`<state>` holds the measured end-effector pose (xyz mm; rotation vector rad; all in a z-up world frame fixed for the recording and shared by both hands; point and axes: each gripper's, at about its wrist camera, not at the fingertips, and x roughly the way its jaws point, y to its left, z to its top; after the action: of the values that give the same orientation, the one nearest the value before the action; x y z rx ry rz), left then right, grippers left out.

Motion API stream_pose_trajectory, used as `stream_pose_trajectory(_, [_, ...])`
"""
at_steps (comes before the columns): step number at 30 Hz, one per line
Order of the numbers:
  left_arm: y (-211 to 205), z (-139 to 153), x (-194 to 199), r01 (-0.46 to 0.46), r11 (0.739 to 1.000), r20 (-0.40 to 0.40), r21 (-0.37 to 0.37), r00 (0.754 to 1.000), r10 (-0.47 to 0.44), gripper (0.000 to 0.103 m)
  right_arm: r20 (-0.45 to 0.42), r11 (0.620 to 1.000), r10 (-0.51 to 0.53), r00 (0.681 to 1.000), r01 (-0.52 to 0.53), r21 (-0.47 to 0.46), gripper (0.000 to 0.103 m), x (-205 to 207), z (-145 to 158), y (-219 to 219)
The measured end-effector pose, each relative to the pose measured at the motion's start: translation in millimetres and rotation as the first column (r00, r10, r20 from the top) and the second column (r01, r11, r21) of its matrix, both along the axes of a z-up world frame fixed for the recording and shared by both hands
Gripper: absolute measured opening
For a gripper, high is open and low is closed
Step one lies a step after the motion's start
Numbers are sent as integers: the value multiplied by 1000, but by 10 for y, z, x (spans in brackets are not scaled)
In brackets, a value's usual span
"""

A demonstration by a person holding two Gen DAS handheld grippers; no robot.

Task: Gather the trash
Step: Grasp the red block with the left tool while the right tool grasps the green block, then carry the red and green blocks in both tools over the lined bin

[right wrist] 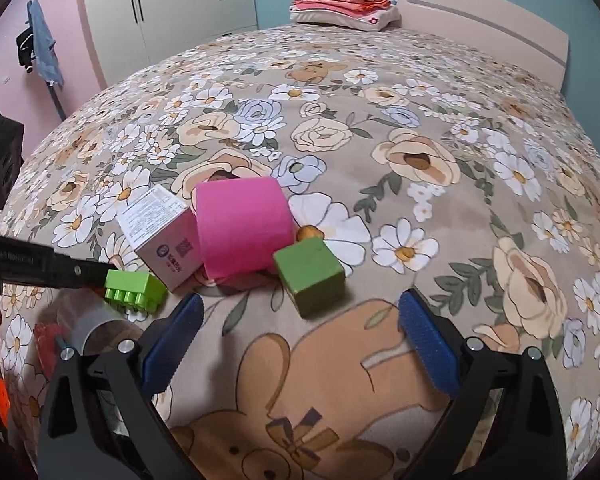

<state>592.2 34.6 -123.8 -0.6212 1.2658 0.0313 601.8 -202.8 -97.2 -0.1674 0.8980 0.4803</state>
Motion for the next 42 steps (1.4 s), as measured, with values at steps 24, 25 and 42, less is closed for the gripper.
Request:
stream_pose_trajectory(24, [21,64,-105,81,996,-7,30,997,-81,20,-25,985,171,985,-171,-7,33,36,-6,117])
stream_pose_trajectory(25, [24,86,-114,83,996,-6,38,997,-83,20,-25,986,169,985,-169,-6,33,16,23,113])
stream_pose_trajectory(42, [-24,1203,-763,169,964,165,207,965,-204,20,116,994,113,987,-113,-4,33,-805,1158,-117])
